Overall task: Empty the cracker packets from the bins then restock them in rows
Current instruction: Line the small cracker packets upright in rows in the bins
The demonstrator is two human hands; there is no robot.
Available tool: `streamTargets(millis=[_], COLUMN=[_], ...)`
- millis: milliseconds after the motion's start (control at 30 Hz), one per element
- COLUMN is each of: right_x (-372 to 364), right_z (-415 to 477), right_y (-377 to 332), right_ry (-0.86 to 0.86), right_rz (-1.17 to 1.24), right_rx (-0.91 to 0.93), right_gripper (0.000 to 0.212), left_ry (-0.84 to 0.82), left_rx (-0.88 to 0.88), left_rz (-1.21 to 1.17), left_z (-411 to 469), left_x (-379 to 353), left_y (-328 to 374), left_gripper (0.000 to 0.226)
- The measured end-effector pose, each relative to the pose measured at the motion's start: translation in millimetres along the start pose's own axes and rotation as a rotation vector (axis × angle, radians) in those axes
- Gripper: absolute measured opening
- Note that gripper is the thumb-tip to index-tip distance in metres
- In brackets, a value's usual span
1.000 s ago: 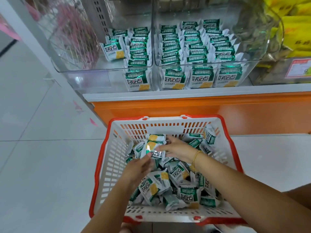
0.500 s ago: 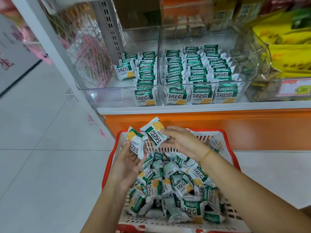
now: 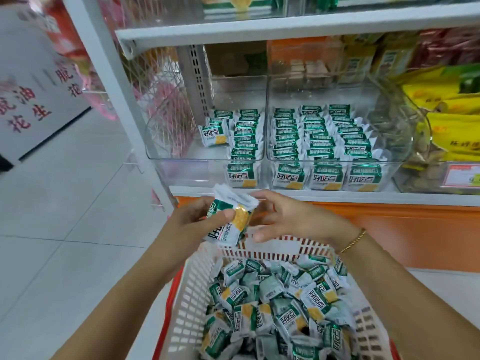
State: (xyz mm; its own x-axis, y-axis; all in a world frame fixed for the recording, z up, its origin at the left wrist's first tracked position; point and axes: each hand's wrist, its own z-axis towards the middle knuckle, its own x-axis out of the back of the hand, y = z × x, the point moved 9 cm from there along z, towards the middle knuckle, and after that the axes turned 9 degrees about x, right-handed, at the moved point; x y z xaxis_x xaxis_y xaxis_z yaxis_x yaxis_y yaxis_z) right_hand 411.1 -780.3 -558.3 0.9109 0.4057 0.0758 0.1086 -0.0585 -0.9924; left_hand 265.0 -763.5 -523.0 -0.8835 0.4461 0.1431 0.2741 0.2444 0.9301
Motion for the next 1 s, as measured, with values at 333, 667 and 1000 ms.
streamTargets(millis=[333,667,1000], right_x=[9,77,82], right_z=[64,191,262], right_y=[-116,-136,-78], right_ry=[-0.206,0.134,0.133], right_rz=[-0.998,-0.684,-1.178], right_rx=[0.013,-0.005,-0.192], right_gripper=[0.063,0.041,0.087], left_ry=[0.127,0.598,0.526], left_rx=[-0.240,-0.232,-0.344], left_rz=[0.161,0.537,0.932], left_z=[25,73,89], left_x=[23,109,91], left_y=[62,71,61], left_gripper=[0.045,0.054,0.037])
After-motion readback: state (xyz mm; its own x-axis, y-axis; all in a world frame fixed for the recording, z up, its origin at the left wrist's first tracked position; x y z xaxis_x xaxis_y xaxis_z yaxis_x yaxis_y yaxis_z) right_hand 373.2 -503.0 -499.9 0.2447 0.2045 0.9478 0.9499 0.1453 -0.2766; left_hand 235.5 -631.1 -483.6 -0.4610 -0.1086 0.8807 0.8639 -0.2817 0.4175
